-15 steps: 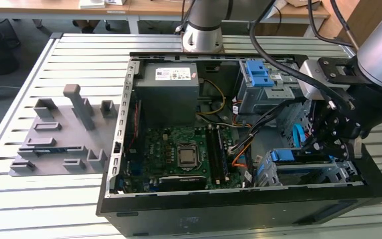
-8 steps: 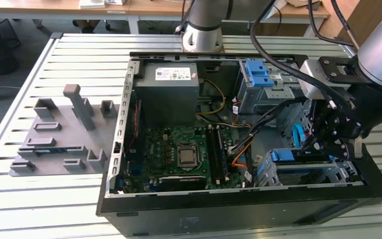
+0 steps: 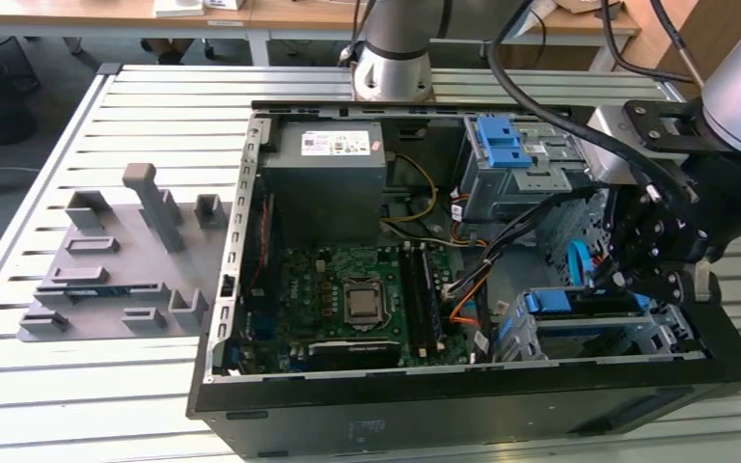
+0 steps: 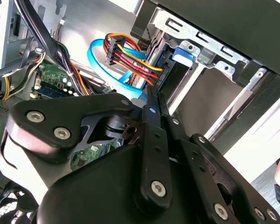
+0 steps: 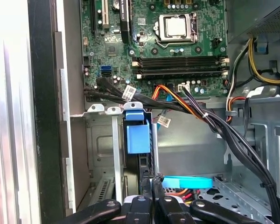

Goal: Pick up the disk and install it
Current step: 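Insert the second disk wire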

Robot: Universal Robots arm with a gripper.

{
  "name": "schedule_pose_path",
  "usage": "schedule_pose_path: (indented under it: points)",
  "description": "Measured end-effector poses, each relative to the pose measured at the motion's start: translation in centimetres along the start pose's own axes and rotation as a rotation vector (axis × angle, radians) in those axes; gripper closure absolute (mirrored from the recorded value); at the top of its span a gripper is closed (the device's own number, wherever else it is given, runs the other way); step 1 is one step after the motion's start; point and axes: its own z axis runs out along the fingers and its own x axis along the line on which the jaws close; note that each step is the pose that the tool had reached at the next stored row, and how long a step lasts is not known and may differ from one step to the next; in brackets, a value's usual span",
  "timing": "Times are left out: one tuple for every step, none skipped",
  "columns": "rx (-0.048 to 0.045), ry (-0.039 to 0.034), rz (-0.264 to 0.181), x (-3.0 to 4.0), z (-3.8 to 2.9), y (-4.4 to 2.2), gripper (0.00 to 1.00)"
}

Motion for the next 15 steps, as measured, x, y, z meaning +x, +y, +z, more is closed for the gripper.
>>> schedule_pose_path:
  points:
    - [0.0, -0.0001, 0.0, 0.0, -0.06, 0.0, 0.85]
    - [0.0, -0.0001, 0.0, 0.0, -0.12, 0.0, 0.85]
    - [-0.0001, -0.0001, 0.0, -0.01, -0.17, 0.0, 0.85]
    - [-0.0002, -0.0001, 0.0, -0.01, -0.22, 0.0, 0.85]
    - [-0.0002, 0.0, 0.0, -0.01, -0.26, 0.0, 0.85]
    - [-0.0004, -0.0001, 0.0, -0.01, -0.3, 0.0, 0.85]
    - [-0.0005, -0.0001, 0.0, -0.02, -0.33, -0.01, 0.85]
    - [-0.0006, -0.0001, 0.0, -0.02, -0.38, -0.01, 0.85]
    - [-0.0007, -0.0001, 0.0, -0.02, -0.42, -0.01, 0.85]
    - [-0.0007, -0.0001, 0.0, -0.02, -0.46, -0.01, 0.85]
    - [-0.0008, -0.0002, 0.0, -0.02, -0.48, -0.01, 0.85]
    - [-0.0008, -0.0001, 0.0, -0.03, -0.51, -0.01, 0.85]
    - [-0.0008, 0.0, 0.0, -0.03, -0.54, -0.01, 0.85]
    - [-0.0008, 0.0, 0.0, -0.03, -0.54, -0.01, 0.85]
    - [-0.0008, 0.0, 0.0, -0.03, -0.55, -0.01, 0.85]
